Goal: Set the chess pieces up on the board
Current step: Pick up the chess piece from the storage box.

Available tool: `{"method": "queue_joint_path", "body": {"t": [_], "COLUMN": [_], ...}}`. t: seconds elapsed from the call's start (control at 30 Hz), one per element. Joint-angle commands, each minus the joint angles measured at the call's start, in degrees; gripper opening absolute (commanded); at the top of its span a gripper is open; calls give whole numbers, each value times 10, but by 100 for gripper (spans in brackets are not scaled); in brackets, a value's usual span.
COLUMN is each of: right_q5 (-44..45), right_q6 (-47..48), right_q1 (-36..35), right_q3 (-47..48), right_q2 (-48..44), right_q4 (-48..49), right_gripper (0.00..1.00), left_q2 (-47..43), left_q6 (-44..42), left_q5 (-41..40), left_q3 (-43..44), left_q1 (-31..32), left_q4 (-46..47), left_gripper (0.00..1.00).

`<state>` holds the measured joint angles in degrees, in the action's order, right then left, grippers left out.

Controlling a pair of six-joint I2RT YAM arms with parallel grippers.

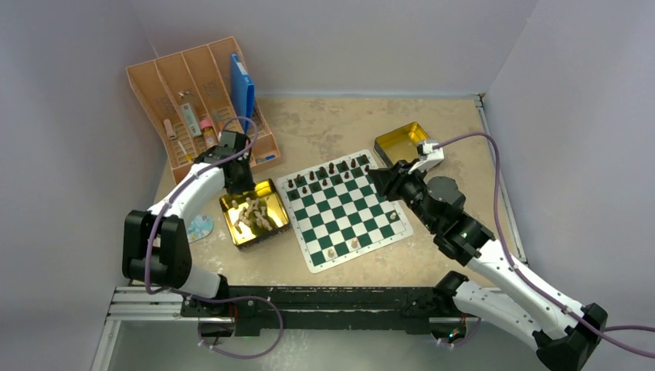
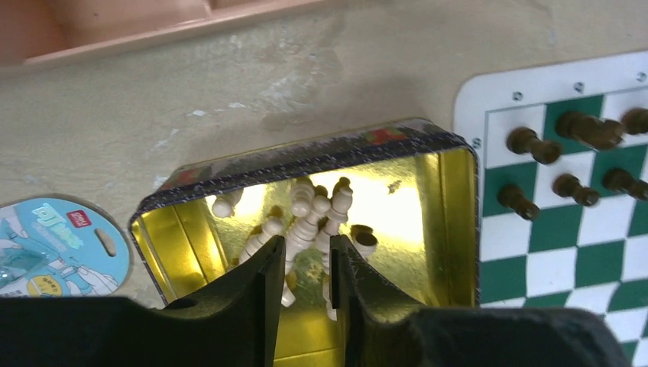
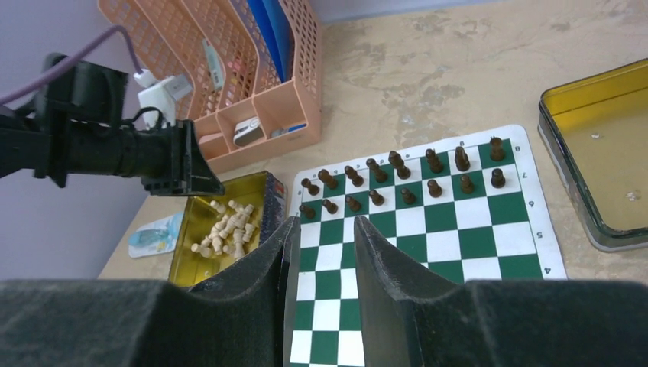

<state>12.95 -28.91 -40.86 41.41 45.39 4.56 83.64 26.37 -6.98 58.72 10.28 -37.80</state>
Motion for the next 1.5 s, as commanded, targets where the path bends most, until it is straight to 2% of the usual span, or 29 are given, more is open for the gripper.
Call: {"method": "queue_joint_path", "body": {"t": [0.0, 0.2, 0.37, 0.7, 1.03, 1.13, 1.37, 1.47], "right_q5": [7, 9, 17, 20, 22, 20, 24, 27], "right_q6": [0, 13, 19, 21, 19, 16, 13, 12], "right_q1": [-1, -1, -1, -1, -1, -1, -1, -1], "right_q3": [-6, -5, 7, 3, 4, -4, -39, -41], "right_q2": [-34, -53, -55, -61, -69, -79, -80, -78], "right_q4": [26, 9, -13, -13, -26, -25, -30, -27], "right_gripper": [34, 34, 34, 34, 34, 34, 34, 34], "left_q2": [18, 23, 30, 68, 66, 66, 50, 38], "left_q6": [19, 42, 55, 83, 85, 85, 72, 48], "left_q5": [-46, -47, -54, -48, -49, -50, -63, -29], "left_q3": [14, -16, -37, -56, -54, -43, -1, 7], "left_q1": [-11, -11, -11, -3, 4, 5, 6, 6], "left_q4": [27, 95, 116, 107, 89, 76, 20, 23], "left_gripper": [27, 27, 27, 27, 19, 15, 15, 15]}}
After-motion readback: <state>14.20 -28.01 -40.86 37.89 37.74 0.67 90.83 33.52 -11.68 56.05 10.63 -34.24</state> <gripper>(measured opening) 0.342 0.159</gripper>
